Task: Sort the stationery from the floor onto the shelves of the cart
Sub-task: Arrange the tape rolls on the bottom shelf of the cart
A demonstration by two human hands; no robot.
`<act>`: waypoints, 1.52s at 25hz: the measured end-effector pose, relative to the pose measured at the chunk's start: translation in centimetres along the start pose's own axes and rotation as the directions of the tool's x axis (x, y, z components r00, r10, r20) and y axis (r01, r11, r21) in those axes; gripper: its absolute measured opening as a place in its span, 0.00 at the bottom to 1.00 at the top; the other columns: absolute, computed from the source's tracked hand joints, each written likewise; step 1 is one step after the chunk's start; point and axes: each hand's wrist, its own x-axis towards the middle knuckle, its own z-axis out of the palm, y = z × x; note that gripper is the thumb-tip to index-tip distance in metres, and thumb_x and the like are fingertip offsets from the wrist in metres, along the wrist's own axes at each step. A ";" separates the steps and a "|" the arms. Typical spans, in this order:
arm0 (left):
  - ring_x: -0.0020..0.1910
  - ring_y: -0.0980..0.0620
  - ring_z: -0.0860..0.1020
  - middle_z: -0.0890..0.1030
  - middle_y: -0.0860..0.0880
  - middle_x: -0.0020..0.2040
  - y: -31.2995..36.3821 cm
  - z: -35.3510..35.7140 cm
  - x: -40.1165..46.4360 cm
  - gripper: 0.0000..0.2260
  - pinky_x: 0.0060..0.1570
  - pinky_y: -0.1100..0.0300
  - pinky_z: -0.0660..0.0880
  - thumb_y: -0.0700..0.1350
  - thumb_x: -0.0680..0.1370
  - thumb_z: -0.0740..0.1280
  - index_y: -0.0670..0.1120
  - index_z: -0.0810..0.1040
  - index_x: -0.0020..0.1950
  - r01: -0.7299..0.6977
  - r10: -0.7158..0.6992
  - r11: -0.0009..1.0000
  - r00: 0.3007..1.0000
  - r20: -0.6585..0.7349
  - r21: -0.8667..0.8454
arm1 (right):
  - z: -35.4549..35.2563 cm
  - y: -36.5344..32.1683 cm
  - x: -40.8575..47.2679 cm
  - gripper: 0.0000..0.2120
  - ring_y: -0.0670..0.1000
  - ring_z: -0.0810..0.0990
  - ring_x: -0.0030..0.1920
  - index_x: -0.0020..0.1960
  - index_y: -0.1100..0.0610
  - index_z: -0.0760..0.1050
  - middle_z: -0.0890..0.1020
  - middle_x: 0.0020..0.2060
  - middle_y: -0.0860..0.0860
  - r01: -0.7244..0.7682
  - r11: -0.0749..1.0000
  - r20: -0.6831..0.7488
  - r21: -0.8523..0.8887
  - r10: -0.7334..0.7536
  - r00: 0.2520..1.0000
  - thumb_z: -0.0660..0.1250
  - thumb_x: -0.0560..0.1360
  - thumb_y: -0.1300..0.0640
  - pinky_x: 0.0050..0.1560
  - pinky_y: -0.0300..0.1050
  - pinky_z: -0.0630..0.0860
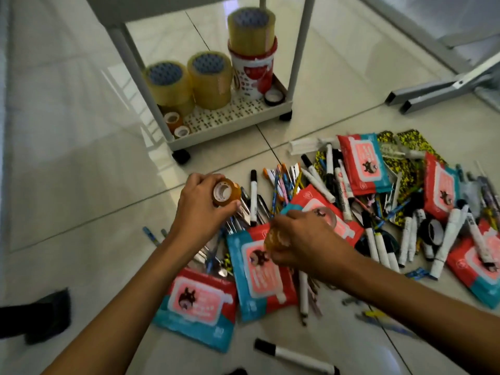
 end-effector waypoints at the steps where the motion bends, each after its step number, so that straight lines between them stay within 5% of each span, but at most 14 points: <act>1: 0.54 0.51 0.73 0.69 0.50 0.54 -0.1 -0.9 1.6 0.26 0.50 0.66 0.65 0.49 0.70 0.75 0.46 0.74 0.66 -0.013 0.013 1.000 1.000 -0.010 0.007 | -1.7 -0.4 1.7 0.24 0.52 0.75 0.55 0.64 0.51 0.70 0.75 0.56 0.50 -0.009 1.000 -0.027 0.006 0.010 1.000 0.70 0.72 0.45 0.48 0.41 0.73; 9: 0.58 0.43 0.74 0.75 0.42 0.60 -0.5 -3.8 16.6 0.26 0.50 0.54 0.71 0.50 0.69 0.75 0.42 0.73 0.63 0.043 -0.033 0.988 0.997 -0.071 0.149 | -10.2 -0.9 10.3 0.23 0.54 0.77 0.49 0.60 0.51 0.75 0.80 0.51 0.53 -0.045 0.999 -0.242 -0.008 0.042 0.969 0.73 0.68 0.44 0.50 0.47 0.76; 15: 0.55 0.45 0.76 0.76 0.42 0.58 -2.2 -1.9 21.5 0.22 0.41 0.58 0.67 0.48 0.73 0.73 0.43 0.68 0.60 0.089 -0.045 0.955 0.987 -0.156 0.283 | -8.6 2.1 14.5 0.24 0.46 0.75 0.47 0.60 0.46 0.72 0.77 0.49 0.46 -0.056 0.986 -0.214 0.158 0.090 0.973 0.72 0.68 0.41 0.46 0.39 0.74; 18: 0.56 0.43 0.75 0.76 0.41 0.58 -3.6 -1.4 22.4 0.23 0.48 0.52 0.74 0.49 0.72 0.73 0.43 0.68 0.61 0.055 -0.011 0.928 0.993 -0.120 0.369 | -7.3 3.0 15.3 0.23 0.40 0.72 0.43 0.59 0.44 0.72 0.73 0.45 0.41 -0.042 0.974 -0.182 0.221 0.084 0.980 0.72 0.68 0.41 0.39 0.29 0.69; 27: 0.58 0.44 0.70 0.76 0.45 0.57 -3.5 -0.5 21.6 0.14 0.54 0.52 0.65 0.52 0.75 0.68 0.46 0.76 0.57 0.041 0.081 0.714 0.987 -0.141 0.699 | -6.1 3.4 16.3 0.20 0.35 0.74 0.43 0.55 0.42 0.72 0.76 0.43 0.38 -0.003 0.960 -0.180 0.280 0.055 0.982 0.72 0.67 0.40 0.37 0.23 0.68; 35: 0.51 0.43 0.76 0.80 0.44 0.50 -4.4 -0.8 22.6 0.05 0.50 0.52 0.66 0.44 0.77 0.66 0.45 0.78 0.50 0.047 0.087 0.731 0.983 -0.162 0.680 | -6.4 3.6 17.2 0.22 0.38 0.74 0.41 0.59 0.44 0.72 0.74 0.41 0.39 -0.102 0.971 -0.080 0.215 0.122 0.989 0.72 0.68 0.41 0.33 0.25 0.68; 38: 0.50 0.44 0.76 0.79 0.44 0.50 -4.2 -1.0 21.8 0.07 0.48 0.53 0.70 0.46 0.76 0.68 0.44 0.78 0.51 -0.010 0.157 0.843 0.961 -0.228 0.537 | -6.7 3.3 17.7 0.23 0.39 0.73 0.41 0.61 0.44 0.72 0.75 0.44 0.42 -0.119 0.976 -0.048 0.181 0.130 0.990 0.72 0.68 0.41 0.34 0.25 0.66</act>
